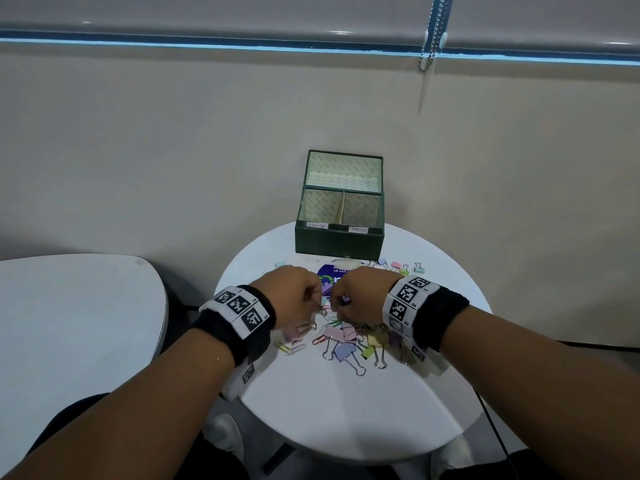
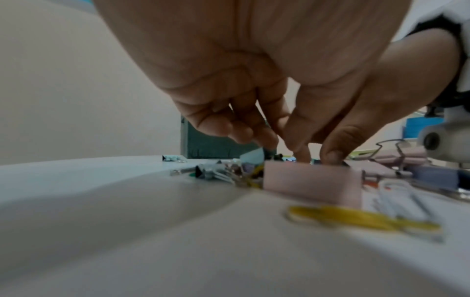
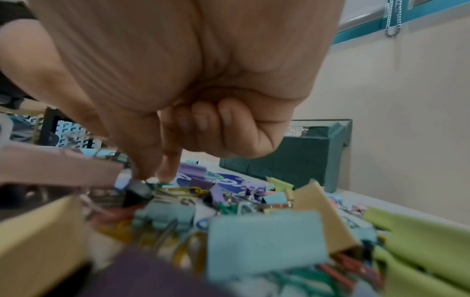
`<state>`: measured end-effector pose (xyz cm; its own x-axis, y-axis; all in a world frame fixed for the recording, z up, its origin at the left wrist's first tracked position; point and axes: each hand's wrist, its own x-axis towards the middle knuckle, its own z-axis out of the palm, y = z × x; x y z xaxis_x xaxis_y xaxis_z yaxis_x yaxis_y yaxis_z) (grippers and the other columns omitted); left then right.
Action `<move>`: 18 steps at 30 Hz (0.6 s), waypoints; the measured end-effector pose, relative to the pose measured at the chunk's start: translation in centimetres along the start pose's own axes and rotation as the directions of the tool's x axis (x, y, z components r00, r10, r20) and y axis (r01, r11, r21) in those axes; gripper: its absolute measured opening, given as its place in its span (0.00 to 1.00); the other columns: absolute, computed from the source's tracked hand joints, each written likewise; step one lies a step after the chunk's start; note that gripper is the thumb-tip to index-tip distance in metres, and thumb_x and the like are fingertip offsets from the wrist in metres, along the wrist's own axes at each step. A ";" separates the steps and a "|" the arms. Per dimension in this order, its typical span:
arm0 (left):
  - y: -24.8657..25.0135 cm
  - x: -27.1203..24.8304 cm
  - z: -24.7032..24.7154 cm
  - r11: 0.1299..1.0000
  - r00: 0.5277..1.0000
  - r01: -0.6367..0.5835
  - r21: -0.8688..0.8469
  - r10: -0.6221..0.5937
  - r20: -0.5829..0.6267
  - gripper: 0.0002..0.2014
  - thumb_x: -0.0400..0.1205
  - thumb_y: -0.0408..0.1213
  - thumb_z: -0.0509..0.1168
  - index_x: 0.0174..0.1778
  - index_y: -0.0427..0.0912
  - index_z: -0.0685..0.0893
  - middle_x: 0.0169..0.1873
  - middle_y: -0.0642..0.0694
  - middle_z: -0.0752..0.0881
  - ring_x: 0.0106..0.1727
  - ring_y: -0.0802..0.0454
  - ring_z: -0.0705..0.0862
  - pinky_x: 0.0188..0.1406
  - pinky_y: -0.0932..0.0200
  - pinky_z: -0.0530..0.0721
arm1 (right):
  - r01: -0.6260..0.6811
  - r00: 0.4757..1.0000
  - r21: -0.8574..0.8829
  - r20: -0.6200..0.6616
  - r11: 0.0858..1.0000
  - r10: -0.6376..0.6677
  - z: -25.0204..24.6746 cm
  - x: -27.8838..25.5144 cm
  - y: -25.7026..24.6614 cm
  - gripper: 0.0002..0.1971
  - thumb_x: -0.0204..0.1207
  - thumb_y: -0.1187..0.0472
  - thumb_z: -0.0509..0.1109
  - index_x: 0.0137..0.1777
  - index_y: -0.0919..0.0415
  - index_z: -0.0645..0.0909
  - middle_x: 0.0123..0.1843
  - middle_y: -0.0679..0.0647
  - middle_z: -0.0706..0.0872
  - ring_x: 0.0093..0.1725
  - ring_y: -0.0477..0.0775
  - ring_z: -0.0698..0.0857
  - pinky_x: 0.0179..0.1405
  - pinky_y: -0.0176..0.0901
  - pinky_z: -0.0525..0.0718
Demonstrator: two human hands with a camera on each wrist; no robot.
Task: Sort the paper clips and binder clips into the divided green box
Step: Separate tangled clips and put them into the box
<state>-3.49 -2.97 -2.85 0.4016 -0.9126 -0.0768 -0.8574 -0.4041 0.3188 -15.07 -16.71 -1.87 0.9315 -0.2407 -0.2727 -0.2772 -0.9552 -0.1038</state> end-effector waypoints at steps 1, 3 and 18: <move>-0.1 0.0 -0.1 1.000 1.000 0.004 0.006 -0.003 -0.028 0.04 0.79 0.38 0.67 0.38 0.50 0.84 0.39 0.54 0.86 0.44 0.52 0.83 0.47 0.55 0.85 | 0.001 1.000 -0.011 0.000 1.000 -0.001 0.0 0.1 0.0 0.07 0.77 0.57 0.69 0.48 0.49 0.89 0.46 0.47 0.89 0.46 0.52 0.86 0.51 0.47 0.89; 0.1 -0.1 -0.2 1.000 0.999 0.005 0.010 -0.005 -0.054 0.04 0.78 0.37 0.67 0.40 0.51 0.85 0.39 0.55 0.86 0.45 0.52 0.83 0.47 0.55 0.85 | -0.005 1.000 -0.013 0.003 1.000 0.005 -0.2 0.4 -0.2 0.07 0.76 0.57 0.69 0.46 0.49 0.89 0.44 0.47 0.89 0.45 0.53 0.86 0.50 0.48 0.89; -0.2 -2.1 0.2 0.995 0.998 -0.019 0.093 0.013 0.060 0.13 0.78 0.47 0.70 0.59 0.63 0.89 0.47 0.54 0.77 0.54 0.52 0.80 0.49 0.57 0.80 | -0.001 0.997 -0.025 0.072 1.000 0.003 -0.2 0.8 -0.8 0.08 0.79 0.57 0.68 0.46 0.58 0.88 0.43 0.51 0.89 0.44 0.54 0.87 0.45 0.46 0.86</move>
<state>-4.23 -1.01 -2.94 0.3698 -0.9201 -0.1293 -0.8912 -0.3906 0.2305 -14.04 -16.14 -1.76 0.9113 -0.2300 -0.3415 -0.2720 -0.9590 -0.0798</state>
